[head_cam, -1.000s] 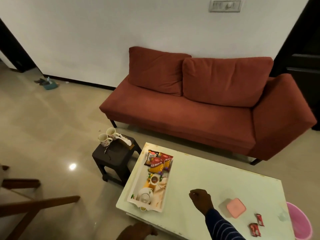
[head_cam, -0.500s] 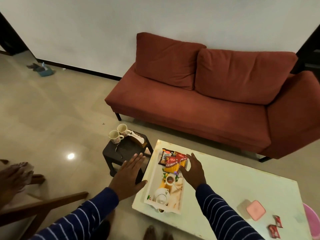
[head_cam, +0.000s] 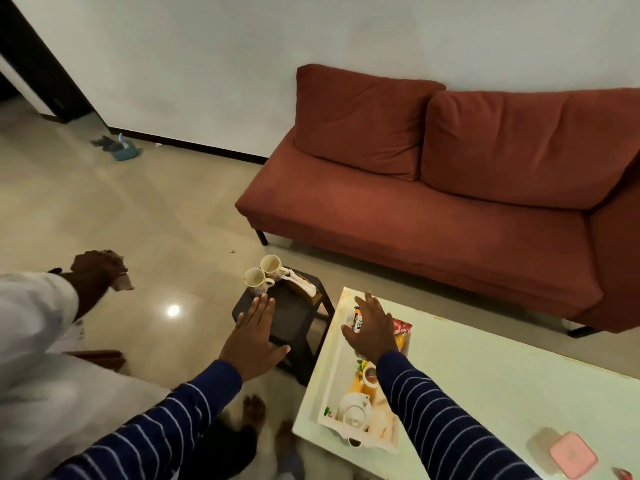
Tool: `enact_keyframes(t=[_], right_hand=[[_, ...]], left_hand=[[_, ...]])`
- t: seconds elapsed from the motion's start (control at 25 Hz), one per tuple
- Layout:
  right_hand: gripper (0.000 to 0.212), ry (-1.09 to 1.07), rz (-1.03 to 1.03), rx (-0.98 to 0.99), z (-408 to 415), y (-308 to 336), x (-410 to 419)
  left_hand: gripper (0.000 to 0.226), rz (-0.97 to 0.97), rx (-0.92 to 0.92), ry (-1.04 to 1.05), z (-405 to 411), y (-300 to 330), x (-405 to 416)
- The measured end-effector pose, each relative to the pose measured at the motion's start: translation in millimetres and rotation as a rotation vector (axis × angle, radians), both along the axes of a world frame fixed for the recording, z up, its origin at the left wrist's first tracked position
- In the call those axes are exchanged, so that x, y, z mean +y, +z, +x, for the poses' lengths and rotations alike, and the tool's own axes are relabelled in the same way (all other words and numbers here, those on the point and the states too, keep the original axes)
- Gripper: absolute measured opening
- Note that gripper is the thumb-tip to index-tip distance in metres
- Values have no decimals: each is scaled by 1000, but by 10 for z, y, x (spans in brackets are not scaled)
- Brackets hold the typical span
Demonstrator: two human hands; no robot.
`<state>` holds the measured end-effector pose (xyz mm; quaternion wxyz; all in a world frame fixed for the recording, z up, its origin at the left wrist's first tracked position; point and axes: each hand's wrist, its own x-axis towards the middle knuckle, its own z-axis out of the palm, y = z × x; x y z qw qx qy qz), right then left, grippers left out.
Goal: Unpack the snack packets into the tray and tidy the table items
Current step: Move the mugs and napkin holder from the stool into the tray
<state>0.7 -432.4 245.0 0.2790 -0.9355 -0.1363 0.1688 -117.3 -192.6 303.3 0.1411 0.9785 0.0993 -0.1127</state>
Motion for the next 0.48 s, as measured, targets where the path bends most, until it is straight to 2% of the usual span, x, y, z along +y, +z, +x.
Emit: enact_keyframes(t=[0.48], right_hand=[[73, 174, -101, 82, 653, -445, 1644]], left_hand=[[98, -42, 117, 87, 869, -849, 1568]])
